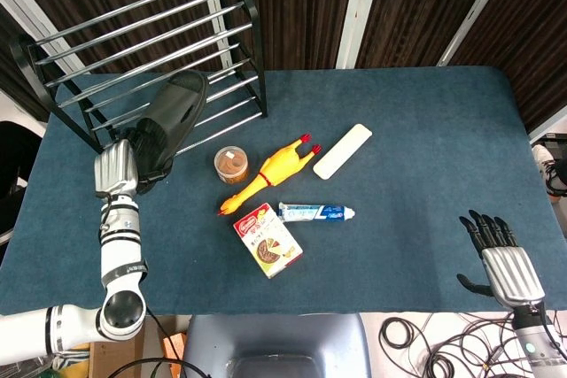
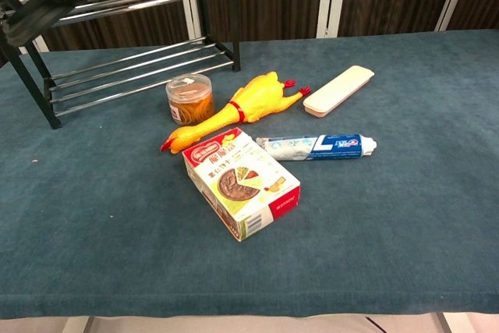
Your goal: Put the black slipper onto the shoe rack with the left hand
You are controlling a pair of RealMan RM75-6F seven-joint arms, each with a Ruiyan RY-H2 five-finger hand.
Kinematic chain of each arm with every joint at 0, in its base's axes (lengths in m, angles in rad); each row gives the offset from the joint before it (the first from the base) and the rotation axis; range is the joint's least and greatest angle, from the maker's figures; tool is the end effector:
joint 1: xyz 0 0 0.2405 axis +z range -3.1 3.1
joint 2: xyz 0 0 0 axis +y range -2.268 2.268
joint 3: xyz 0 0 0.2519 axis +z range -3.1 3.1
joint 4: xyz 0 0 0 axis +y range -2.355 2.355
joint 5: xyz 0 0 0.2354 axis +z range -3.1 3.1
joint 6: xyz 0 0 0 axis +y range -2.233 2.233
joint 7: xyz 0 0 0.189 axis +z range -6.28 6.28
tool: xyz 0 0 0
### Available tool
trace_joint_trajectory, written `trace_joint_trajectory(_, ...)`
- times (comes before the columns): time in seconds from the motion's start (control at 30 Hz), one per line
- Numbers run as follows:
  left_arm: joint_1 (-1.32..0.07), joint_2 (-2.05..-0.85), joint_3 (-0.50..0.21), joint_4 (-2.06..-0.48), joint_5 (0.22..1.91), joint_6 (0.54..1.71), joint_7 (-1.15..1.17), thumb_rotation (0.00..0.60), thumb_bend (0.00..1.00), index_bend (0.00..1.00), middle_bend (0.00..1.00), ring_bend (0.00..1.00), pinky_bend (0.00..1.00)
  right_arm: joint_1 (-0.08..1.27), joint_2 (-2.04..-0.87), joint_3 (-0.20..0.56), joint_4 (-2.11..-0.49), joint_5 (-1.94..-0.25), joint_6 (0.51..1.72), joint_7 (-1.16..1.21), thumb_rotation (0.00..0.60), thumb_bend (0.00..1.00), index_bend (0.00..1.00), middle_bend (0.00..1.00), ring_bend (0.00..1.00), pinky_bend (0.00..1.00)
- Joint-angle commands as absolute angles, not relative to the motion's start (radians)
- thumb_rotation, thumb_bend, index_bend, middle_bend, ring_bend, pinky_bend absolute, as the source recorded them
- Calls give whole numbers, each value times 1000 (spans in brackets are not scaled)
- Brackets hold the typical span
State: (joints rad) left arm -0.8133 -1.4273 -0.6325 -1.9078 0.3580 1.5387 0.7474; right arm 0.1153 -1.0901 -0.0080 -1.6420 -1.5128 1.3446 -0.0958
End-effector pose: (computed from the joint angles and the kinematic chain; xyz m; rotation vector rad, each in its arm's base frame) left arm -0.0876 0.4167 0.0991 -1.0432 -1.2017 -0.9580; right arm -0.3212 -0.2201 0.1051 1.5582 -0.9450 0.7372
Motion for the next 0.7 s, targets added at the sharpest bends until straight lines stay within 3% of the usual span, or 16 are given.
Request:
trace_joint_trajectory(0.03, -853, -1438, -652, -1872, 324, 1552, 781, 600, 330, 636, 858, 877, 968, 115, -1089, -8, -1642, -1513, 1345, -95, 600, 121, 0, 0, 0, 0)
trace_joint_trajectory(0.7, -953, -1478, -744, -1615, 203, 1483, 755, 600, 331, 535, 840, 866, 947, 110, -1080, -12, -1642, -1518, 1354, -78, 600, 121, 0, 0, 0, 0)
